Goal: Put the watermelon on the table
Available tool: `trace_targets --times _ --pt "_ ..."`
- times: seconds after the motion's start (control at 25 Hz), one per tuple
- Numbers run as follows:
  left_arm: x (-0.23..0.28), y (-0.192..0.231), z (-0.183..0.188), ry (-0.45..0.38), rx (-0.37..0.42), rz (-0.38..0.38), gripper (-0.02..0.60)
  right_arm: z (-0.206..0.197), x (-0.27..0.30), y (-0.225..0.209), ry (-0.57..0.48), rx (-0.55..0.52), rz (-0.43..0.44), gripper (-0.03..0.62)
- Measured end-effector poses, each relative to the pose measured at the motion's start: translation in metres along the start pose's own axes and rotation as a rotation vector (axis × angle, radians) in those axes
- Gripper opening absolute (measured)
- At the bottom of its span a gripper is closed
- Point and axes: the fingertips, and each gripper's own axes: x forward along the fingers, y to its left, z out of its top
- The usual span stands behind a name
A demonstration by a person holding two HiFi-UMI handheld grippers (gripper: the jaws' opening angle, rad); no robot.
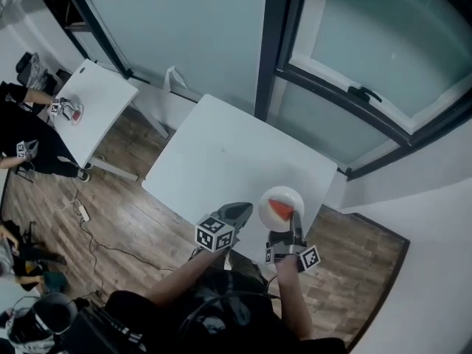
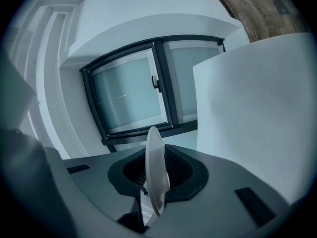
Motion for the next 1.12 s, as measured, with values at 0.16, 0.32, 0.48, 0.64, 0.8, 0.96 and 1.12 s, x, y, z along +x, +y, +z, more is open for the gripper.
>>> trace_targets --times 0.16,0.32,0.48,0.64,0.8,0.96,1.12 --pt "0.037 0.025 -0.002 0.033 0.020 0.008 0.005 0.020 0.030 -0.017 -0.025 -0.020 -0.037 0.067" --pt "0.079 0.056 0.003 0.047 0.045 0.000 0.005 0.037 0.072 -0.033 -0.044 -0.042 -0.047 0.067" --pt "0.122 0.087 0.011 0.059 0.075 0.012 0.005 0.064 0.117 -0.061 -0.083 -0.045 -0.073 0.067" --pt "0.161 0.113 0.015 0.061 0.087 0.007 0.005 0.094 0.158 -0.094 -0.145 -0.019 -0.096 0.067" --pt "0.185 0.137 0.007 0.085 0.066 0.027 0.005 0.119 0.186 -0.130 -0.215 -0.009 -0.169 0.066" --pt "0.194 0.146 0.009 0.109 0.065 0.016 0.005 0.146 0.209 -0.155 -0.289 -0.033 -0.209 0.067" --pt "0.193 0.154 0.010 0.113 0.048 0.014 0.005 0.157 0.233 -0.169 -0.305 -0.039 -0.236 0.067"
